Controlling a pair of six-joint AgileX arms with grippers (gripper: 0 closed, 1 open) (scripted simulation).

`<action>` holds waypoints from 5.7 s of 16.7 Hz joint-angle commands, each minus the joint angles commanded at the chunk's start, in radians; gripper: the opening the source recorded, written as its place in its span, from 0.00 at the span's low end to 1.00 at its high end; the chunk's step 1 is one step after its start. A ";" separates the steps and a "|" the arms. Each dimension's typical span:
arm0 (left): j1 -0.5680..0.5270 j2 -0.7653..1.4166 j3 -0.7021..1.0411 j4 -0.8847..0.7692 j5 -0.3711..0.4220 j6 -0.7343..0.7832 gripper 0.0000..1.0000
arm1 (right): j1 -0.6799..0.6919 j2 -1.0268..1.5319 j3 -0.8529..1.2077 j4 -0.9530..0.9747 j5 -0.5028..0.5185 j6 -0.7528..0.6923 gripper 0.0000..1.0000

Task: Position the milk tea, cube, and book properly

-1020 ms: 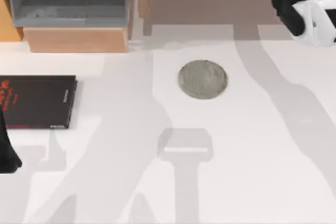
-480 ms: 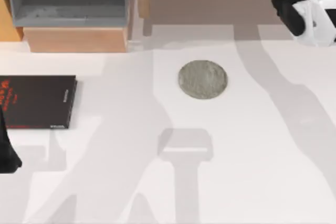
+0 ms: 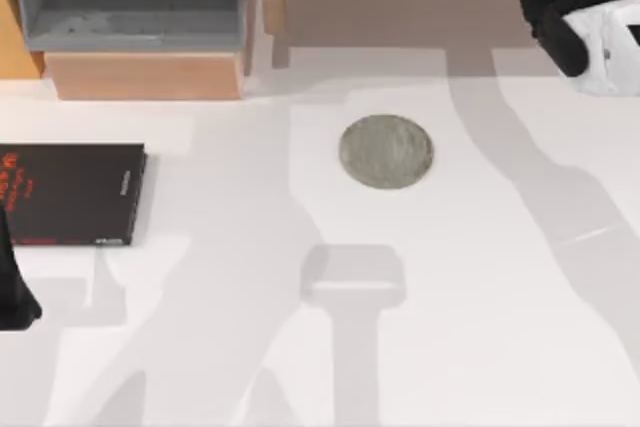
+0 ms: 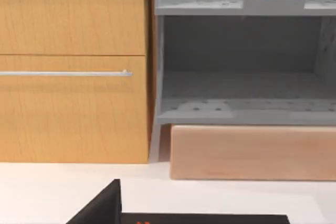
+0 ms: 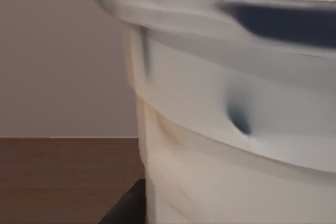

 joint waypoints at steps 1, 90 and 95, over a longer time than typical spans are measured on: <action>0.000 0.000 0.000 0.000 0.000 0.000 1.00 | 0.004 -0.020 -0.029 0.005 0.006 0.000 0.00; 0.000 0.000 0.000 0.000 0.000 0.000 1.00 | 0.441 0.017 -0.501 0.506 0.447 0.002 1.00; 0.000 0.000 0.000 0.000 0.000 0.000 1.00 | 0.454 -0.037 -0.517 0.464 0.459 0.003 1.00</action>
